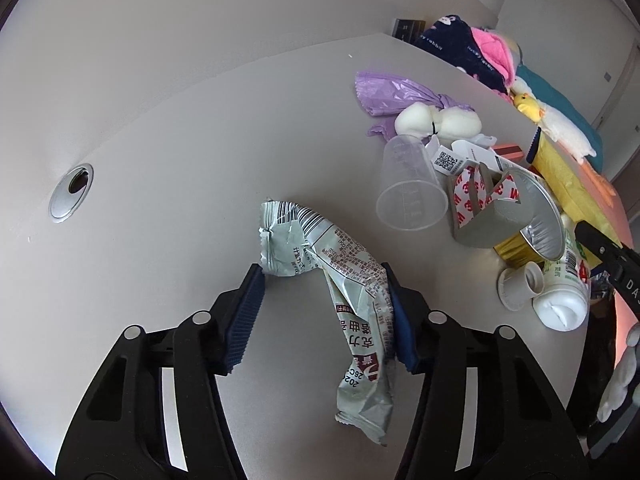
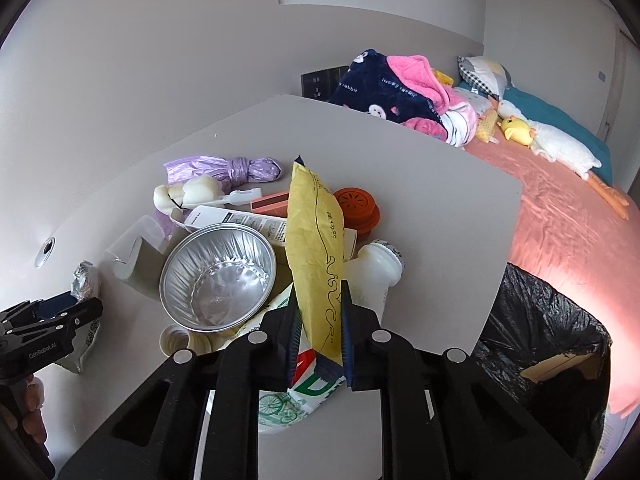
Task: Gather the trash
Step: 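Grasp the silver wrapper with the left gripper while the right grasps the yellow paper bag, then carry wrapper and yellow bag over the black trash bag and open both grippers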
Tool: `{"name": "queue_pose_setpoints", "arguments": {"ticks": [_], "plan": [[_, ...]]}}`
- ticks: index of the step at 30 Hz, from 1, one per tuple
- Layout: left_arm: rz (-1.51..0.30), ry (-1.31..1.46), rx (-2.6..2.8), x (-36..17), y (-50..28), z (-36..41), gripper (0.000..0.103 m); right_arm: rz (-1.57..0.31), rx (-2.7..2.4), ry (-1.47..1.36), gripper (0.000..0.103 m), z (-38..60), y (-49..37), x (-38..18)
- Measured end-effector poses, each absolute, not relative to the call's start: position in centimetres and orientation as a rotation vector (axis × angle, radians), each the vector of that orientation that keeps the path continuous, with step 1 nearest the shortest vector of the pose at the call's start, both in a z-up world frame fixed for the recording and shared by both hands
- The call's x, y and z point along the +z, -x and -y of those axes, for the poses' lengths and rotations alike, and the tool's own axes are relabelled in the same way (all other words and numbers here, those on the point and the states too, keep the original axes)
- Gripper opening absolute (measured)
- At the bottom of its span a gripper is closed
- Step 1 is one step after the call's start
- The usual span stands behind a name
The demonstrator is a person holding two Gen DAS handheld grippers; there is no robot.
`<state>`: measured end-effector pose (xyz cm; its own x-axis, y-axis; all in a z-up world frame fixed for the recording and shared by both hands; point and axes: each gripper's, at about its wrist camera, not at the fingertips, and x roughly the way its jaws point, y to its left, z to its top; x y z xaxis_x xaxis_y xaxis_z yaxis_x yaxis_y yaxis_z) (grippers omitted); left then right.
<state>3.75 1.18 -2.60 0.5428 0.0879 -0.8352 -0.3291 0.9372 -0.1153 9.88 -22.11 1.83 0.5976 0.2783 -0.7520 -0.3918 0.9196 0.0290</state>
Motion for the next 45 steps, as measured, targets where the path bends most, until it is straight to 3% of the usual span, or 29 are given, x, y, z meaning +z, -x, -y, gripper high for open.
{"name": "queue_pose_setpoints", "arguments": {"ticks": [7,10,36,38,45], "plan": [[-0.903,0.338,0.196,-2.3,-2.8,-1.6,0.032,-0.821,0.420,0.105,0.017,22.2,-8.9,2.9],[-0.874,0.367,0.178,-2.0,-2.4,-1.9,0.028,-0.814,0.419,0.081,0.017,22.6,-8.5,3.4],[-0.734,0.229,-0.148,5.6,-5.1,8.8,0.027,-0.716,0.223,-0.001,0.017,31.7,-5.6,7.9],[-0.731,0.223,-0.175,5.8,-5.4,10.0,0.027,-0.709,0.206,-0.004,0.007,32.6,-5.5,7.9],[-0.724,0.181,-0.271,6.7,-6.7,14.3,0.027,-0.682,0.131,-0.046,0.005,36.2,-4.9,8.4]]}}
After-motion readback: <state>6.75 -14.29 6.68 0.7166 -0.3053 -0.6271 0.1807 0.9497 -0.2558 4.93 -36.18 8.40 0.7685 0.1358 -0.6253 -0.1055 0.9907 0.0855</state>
